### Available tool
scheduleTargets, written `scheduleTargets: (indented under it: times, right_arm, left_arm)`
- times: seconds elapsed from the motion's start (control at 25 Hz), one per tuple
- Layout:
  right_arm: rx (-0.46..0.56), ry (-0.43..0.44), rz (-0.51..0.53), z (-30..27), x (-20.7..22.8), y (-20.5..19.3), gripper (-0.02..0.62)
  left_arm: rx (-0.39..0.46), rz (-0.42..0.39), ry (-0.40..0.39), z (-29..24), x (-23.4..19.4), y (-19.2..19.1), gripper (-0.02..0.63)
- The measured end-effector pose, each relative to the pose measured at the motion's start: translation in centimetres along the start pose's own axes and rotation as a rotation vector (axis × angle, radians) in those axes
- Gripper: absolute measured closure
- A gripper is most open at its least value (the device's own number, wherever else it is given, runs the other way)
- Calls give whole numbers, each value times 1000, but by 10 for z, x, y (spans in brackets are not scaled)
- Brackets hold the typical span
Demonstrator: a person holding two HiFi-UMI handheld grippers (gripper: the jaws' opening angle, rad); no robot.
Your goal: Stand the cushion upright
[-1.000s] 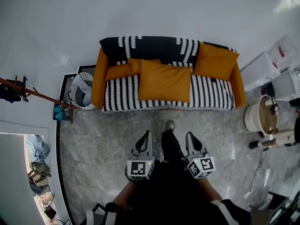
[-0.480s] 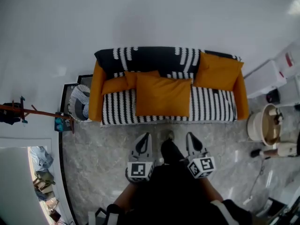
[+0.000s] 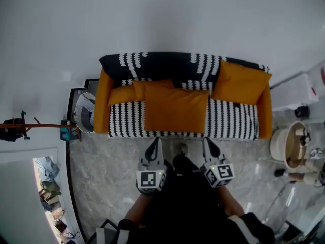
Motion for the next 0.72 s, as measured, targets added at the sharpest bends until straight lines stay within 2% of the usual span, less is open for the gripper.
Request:
scheduleTargets:
  times: [0.16,0.32,0.72]
  right_arm:
    - [-12,-2,-2,-23,8,8,601]
    - [-17,-13,-10,-52,4,14,601]
    - [-69,-165,-51,-133,17,28,601]
  left_arm:
    - [-9,-11,19,-18,-10,7,607]
    - [-20,4,4,-46,-28,14,607]
    - [-107,-40,-101,-144,-79,22,607]
Point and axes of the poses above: the fingertips, and each gripper's own axes: z backward along the fingers, x to its right, y out of its top, the point moved 8 cm from there along z, backward along the fingers, and after that the axes turned 11 degrees about y, right-handed, at the moved point
